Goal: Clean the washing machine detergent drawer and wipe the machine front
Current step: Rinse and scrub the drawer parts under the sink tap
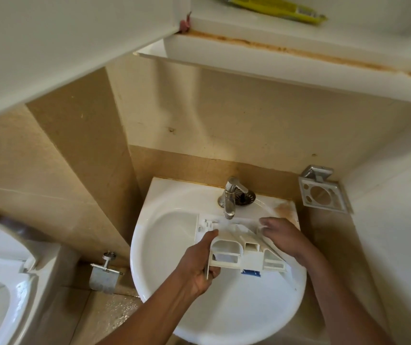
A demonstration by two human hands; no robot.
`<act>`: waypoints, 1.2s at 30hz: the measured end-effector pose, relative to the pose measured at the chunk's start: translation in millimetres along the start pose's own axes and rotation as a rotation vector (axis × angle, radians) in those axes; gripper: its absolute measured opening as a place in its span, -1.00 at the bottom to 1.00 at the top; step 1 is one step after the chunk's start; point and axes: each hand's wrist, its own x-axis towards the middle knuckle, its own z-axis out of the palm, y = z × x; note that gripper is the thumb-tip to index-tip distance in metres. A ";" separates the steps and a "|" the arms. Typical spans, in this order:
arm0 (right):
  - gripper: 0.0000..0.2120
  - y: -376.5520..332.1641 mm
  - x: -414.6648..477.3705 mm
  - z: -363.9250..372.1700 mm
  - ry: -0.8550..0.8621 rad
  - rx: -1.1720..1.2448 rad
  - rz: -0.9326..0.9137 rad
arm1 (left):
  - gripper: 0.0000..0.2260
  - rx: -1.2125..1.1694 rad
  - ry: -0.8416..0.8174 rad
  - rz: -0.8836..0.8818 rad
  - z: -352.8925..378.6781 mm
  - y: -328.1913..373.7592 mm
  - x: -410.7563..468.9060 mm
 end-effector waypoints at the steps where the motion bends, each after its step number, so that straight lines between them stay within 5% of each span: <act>1: -0.62 7.8 -9.1 -1.2 0.093 0.008 0.028 | -0.73 -0.009 0.002 0.005 -4.5 0.0 -0.5; 3: -0.55 19.7 -29.6 6.8 0.137 0.124 0.172 | -0.69 -0.017 0.006 0.013 -14.9 1.3 -2.7; 5: -0.55 19.5 -49.2 25.1 -0.055 0.466 0.333 | -0.67 -0.016 -0.001 0.022 -25.9 3.8 -5.0; 8: -0.61 10.1 -65.5 50.7 -0.147 0.929 0.370 | -0.67 -0.026 -0.035 0.017 -40.9 7.6 -8.2; 11: -0.68 -7.6 -68.9 64.4 -0.090 1.110 0.352 | -0.64 -0.036 -0.060 0.021 -52.9 9.7 -10.9; 19: -0.79 -24.9 -77.6 64.8 -0.172 1.091 0.308 | -0.63 -0.055 -0.043 -0.049 -70.2 2.2 -28.9; 28: -0.89 -14.4 -61.3 24.7 -0.269 0.943 0.362 | -0.41 0.387 -0.063 -0.306 -57.7 -11.0 -48.9; 36: -0.54 -36.2 -40.1 -2.2 -0.323 0.783 0.314 | -0.40 0.075 -0.148 -0.342 -40.9 -25.2 -55.8</act>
